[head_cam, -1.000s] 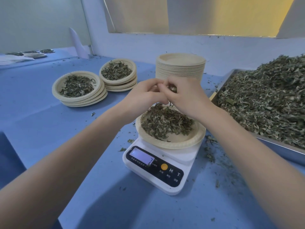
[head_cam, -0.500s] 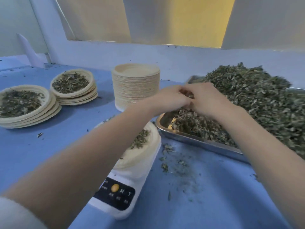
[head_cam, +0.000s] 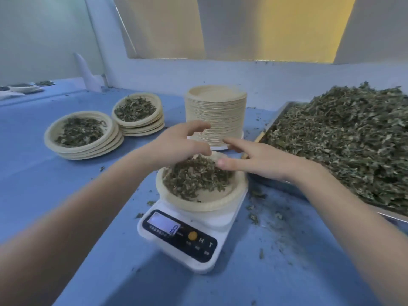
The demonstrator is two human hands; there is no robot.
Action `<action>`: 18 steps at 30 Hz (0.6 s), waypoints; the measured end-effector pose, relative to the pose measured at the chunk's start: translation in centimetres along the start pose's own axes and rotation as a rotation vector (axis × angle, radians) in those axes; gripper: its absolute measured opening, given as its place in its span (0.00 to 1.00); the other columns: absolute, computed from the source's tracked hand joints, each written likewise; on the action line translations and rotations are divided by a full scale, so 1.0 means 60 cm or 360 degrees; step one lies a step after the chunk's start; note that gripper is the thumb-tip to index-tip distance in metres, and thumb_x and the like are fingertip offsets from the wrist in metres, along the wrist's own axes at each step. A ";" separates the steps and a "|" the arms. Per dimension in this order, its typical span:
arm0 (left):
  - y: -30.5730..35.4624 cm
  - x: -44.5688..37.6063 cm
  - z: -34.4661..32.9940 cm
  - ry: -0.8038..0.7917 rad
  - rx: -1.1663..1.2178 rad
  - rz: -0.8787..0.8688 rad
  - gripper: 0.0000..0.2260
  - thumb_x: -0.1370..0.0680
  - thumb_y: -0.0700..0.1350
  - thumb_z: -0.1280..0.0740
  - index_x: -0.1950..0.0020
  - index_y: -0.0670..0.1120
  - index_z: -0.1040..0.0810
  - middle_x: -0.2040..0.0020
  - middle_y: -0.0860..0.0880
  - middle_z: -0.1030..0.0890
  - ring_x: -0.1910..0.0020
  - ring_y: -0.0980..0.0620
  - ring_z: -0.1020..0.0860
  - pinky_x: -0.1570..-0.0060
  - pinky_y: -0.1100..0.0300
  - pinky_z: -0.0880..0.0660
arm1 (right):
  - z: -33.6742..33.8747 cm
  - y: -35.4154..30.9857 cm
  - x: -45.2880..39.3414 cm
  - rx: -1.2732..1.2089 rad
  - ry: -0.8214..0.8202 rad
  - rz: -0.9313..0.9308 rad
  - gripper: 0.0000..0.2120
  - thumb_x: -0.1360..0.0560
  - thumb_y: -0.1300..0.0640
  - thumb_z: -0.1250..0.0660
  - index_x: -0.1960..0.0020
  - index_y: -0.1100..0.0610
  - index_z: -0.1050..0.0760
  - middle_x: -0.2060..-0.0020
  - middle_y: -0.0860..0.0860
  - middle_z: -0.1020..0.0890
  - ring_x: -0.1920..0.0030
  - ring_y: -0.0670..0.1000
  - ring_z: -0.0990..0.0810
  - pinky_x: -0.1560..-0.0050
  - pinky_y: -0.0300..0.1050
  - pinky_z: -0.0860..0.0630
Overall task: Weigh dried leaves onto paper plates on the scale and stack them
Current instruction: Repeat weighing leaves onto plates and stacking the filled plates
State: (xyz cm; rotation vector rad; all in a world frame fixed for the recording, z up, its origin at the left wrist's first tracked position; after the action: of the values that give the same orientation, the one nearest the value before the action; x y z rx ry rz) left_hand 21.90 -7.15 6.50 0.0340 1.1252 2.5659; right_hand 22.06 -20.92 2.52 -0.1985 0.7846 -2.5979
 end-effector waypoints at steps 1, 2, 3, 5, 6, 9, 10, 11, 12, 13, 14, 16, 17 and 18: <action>-0.022 0.013 0.017 0.0062 0.0064 0.0041 0.26 0.27 0.46 0.31 0.30 0.57 0.32 0.30 0.56 0.31 0.31 0.57 0.35 0.34 0.58 0.37 | -0.017 -0.004 0.001 -0.0016 -0.0121 -0.0006 0.57 0.45 0.20 0.38 0.24 0.42 0.53 0.25 0.40 0.45 0.28 0.41 0.42 0.32 0.41 0.42; -0.046 0.027 0.029 0.0109 0.0142 0.0098 0.24 0.26 0.45 0.33 0.30 0.56 0.32 0.30 0.56 0.31 0.30 0.56 0.35 0.34 0.56 0.37 | -0.032 -0.008 0.002 -0.0003 -0.0230 -0.0019 0.61 0.48 0.21 0.34 0.24 0.41 0.56 0.24 0.39 0.50 0.26 0.41 0.48 0.28 0.43 0.46; -0.067 0.039 0.036 0.0133 0.0222 0.0169 0.24 0.25 0.46 0.34 0.30 0.56 0.33 0.29 0.55 0.32 0.30 0.55 0.36 0.36 0.56 0.37 | -0.042 -0.010 0.004 0.0027 -0.0308 -0.0037 0.65 0.51 0.23 0.31 0.24 0.41 0.59 0.25 0.37 0.53 0.26 0.40 0.51 0.27 0.44 0.48; -0.106 0.059 0.030 0.0112 0.0355 0.0323 0.25 0.23 0.51 0.36 0.27 0.56 0.37 0.27 0.54 0.35 0.29 0.53 0.36 0.39 0.57 0.37 | -0.054 -0.014 0.007 0.0071 -0.0394 -0.0059 0.70 0.54 0.26 0.27 0.25 0.41 0.64 0.25 0.36 0.56 0.27 0.38 0.53 0.27 0.42 0.51; -0.121 0.065 0.021 0.0090 0.0414 0.0388 0.26 0.23 0.54 0.37 0.26 0.56 0.39 0.26 0.54 0.36 0.29 0.52 0.36 0.38 0.57 0.37 | -0.058 -0.017 0.008 0.0080 -0.0425 -0.0058 0.71 0.55 0.28 0.25 0.25 0.41 0.65 0.26 0.36 0.58 0.28 0.37 0.54 0.28 0.41 0.52; -0.143 0.072 -0.005 0.0093 0.0523 0.0480 0.30 0.23 0.60 0.39 0.24 0.55 0.44 0.26 0.53 0.38 0.29 0.50 0.36 0.40 0.58 0.39 | -0.066 -0.025 0.011 0.0103 -0.0470 -0.0038 0.73 0.54 0.32 0.21 0.26 0.40 0.69 0.26 0.35 0.61 0.28 0.36 0.55 0.29 0.39 0.53; -0.142 0.070 -0.010 0.0113 0.0518 0.0465 0.31 0.23 0.61 0.40 0.23 0.54 0.45 0.26 0.53 0.37 0.29 0.51 0.37 0.41 0.59 0.40 | -0.066 -0.027 0.011 0.0101 -0.0457 -0.0035 0.73 0.53 0.34 0.21 0.26 0.39 0.70 0.26 0.35 0.61 0.28 0.36 0.55 0.30 0.37 0.53; -0.139 0.068 -0.011 0.0143 0.0505 0.0445 0.31 0.23 0.61 0.41 0.23 0.53 0.44 0.26 0.54 0.37 0.29 0.51 0.37 0.40 0.59 0.39 | -0.065 -0.030 0.010 0.0110 -0.0436 -0.0029 0.72 0.53 0.35 0.21 0.27 0.39 0.70 0.26 0.36 0.60 0.28 0.36 0.55 0.30 0.37 0.52; -0.136 0.066 -0.008 0.0178 0.0493 0.0432 0.30 0.23 0.61 0.42 0.24 0.52 0.42 0.26 0.53 0.37 0.29 0.52 0.36 0.38 0.58 0.39 | -0.061 -0.034 0.008 0.0130 -0.0401 -0.0018 0.72 0.53 0.34 0.21 0.27 0.38 0.70 0.25 0.37 0.59 0.28 0.37 0.54 0.29 0.38 0.52; -0.135 0.064 0.001 0.0211 0.0489 0.0424 0.28 0.22 0.61 0.42 0.25 0.51 0.39 0.27 0.53 0.35 0.29 0.51 0.35 0.34 0.57 0.39 | -0.054 -0.040 0.004 0.0145 -0.0353 -0.0005 0.73 0.54 0.33 0.21 0.27 0.38 0.69 0.25 0.37 0.57 0.27 0.38 0.52 0.29 0.38 0.51; -0.134 0.061 0.013 0.0232 0.0502 0.0413 0.26 0.22 0.60 0.42 0.27 0.50 0.35 0.28 0.52 0.33 0.31 0.51 0.33 0.32 0.54 0.38 | -0.046 -0.049 -0.003 0.0141 -0.0306 0.0010 0.73 0.55 0.32 0.21 0.27 0.38 0.69 0.25 0.37 0.55 0.27 0.37 0.51 0.29 0.37 0.50; -0.134 0.058 0.044 0.0256 0.0553 0.0393 0.22 0.21 0.59 0.42 0.32 0.50 0.28 0.32 0.51 0.27 0.35 0.51 0.29 0.31 0.50 0.36 | -0.031 -0.075 -0.024 0.0127 -0.0240 0.0062 0.73 0.56 0.31 0.22 0.26 0.38 0.66 0.25 0.37 0.52 0.29 0.35 0.49 0.32 0.34 0.49; -0.134 0.059 0.064 0.0279 0.0546 0.0376 0.21 0.21 0.59 0.43 0.34 0.50 0.26 0.34 0.51 0.26 0.36 0.51 0.27 0.32 0.49 0.35 | -0.028 -0.092 -0.039 0.0139 -0.0225 0.0097 0.73 0.56 0.31 0.22 0.25 0.39 0.65 0.25 0.36 0.51 0.30 0.34 0.48 0.33 0.33 0.48; -0.137 0.061 0.088 0.0328 0.0521 0.0358 0.20 0.21 0.58 0.43 0.36 0.50 0.24 0.35 0.51 0.24 0.37 0.51 0.27 0.32 0.50 0.34 | -0.027 -0.111 -0.056 0.0161 -0.0223 0.0135 0.72 0.56 0.31 0.22 0.25 0.40 0.64 0.26 0.35 0.50 0.31 0.34 0.47 0.34 0.33 0.48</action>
State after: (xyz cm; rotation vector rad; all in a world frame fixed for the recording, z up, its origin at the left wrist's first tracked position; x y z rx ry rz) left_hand 21.68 2.95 3.78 -0.0275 1.6992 2.5904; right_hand 22.36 -13.65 4.81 -0.3063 0.5981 -2.5047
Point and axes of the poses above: each hand's wrist, its own x-axis away from the middle knuckle, its own z-axis out of the back of the hand, y = z × x, the point moved 9 cm from there along -x, towards the middle knuckle
